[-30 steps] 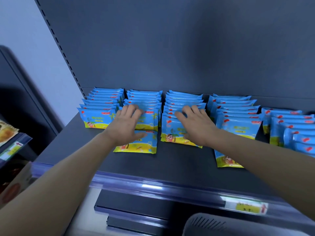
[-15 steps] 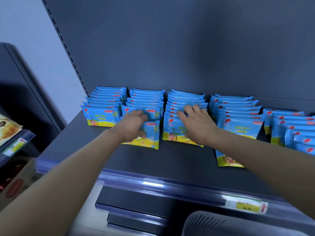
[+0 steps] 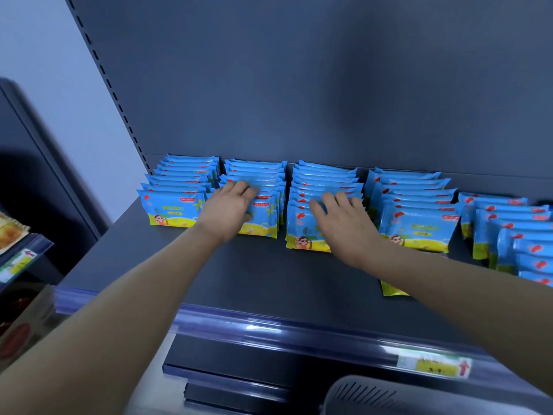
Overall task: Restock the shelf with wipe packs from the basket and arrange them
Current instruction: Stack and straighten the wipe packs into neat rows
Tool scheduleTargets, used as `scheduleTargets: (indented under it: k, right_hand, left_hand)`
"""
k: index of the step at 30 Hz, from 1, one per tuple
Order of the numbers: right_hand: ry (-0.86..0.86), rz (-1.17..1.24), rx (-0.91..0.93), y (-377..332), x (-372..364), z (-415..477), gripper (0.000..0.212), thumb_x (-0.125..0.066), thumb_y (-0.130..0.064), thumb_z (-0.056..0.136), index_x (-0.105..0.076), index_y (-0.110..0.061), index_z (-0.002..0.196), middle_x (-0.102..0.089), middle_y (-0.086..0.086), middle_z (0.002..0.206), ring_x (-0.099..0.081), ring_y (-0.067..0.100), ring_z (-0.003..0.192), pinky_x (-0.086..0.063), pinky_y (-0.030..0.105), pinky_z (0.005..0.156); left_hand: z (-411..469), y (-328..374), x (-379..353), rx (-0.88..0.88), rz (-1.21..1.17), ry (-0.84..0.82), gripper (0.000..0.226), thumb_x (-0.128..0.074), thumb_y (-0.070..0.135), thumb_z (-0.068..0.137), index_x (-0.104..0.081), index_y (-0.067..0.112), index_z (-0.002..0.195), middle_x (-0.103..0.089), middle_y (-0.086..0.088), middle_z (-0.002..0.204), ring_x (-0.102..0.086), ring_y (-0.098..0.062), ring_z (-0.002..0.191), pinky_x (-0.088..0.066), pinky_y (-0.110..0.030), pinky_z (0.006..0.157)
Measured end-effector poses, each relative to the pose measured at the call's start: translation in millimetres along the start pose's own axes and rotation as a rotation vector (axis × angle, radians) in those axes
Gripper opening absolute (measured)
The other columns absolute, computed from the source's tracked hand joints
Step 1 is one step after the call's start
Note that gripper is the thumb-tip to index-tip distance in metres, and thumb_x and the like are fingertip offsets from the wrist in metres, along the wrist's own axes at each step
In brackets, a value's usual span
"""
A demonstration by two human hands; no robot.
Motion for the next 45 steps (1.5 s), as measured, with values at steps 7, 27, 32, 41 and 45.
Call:
scheduleTargets:
  k: [7,27,32,41,45]
  right_hand:
    - [0.056,0.069,0.018,6,0,-2,0.057,-0.058,-0.01,0.083,-0.031,-0.01,0.133,-0.044,0.007,0.122,-0.042,0.026,0.108,-0.035,0.037,0.088]
    - [0.019,0.352,-0.025,20,3,-6,0.041,-0.051,0.012,0.071,-0.041,-0.009,0.104,-0.049,0.011,0.102,-0.045,0.028,0.097,-0.029,0.031,0.074]
    - [-0.086,0.662,-0.052,41,5,-10,0.034,-0.054,0.008,0.076,-0.037,-0.019,0.088,-0.051,0.006,0.098,-0.05,0.028,0.09,-0.042,0.037,0.071]
    - [-0.07,0.8,-0.116,83,4,-40,0.033,-0.064,-0.001,0.076,-0.044,-0.022,0.09,-0.05,-0.004,0.096,-0.05,0.02,0.092,-0.043,0.033,0.073]
    - [-0.04,0.791,-0.153,103,7,-53,0.027,-0.063,0.001,0.075,-0.047,-0.016,0.088,-0.051,-0.003,0.088,-0.049,0.022,0.083,-0.041,0.035,0.067]
  left_hand:
    - [2,4,4,0.017,0.011,-0.023,0.066,-0.062,0.029,0.086,-0.028,0.013,0.141,-0.037,-0.008,0.133,-0.035,-0.026,0.122,-0.031,-0.036,0.101]
    - [-9,32,28,-0.086,-0.107,0.138,0.056,-0.062,0.028,0.087,-0.041,0.009,0.135,-0.044,-0.008,0.13,-0.036,-0.027,0.123,-0.017,-0.033,0.108]
    - [4,66,29,-0.171,-0.159,0.124,0.045,-0.061,0.024,0.087,-0.049,0.016,0.13,-0.049,-0.003,0.128,-0.035,-0.023,0.124,-0.015,-0.028,0.106]
    - [24,90,20,-0.107,-0.068,0.046,0.041,-0.054,0.03,0.09,-0.049,0.017,0.129,-0.05,-0.004,0.123,-0.036,-0.024,0.123,-0.013,-0.03,0.106]
    - [29,104,20,-0.113,-0.05,0.007,0.05,-0.06,0.028,0.086,-0.044,0.017,0.132,-0.047,-0.005,0.123,-0.036,-0.025,0.121,-0.016,-0.032,0.105]
Point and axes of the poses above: each hand's wrist, its own z-axis towards the middle knuckle, its own x-axis out of the back of the hand, y = z × x, the point moved 6 cm from there along z, towards the middle knuckle
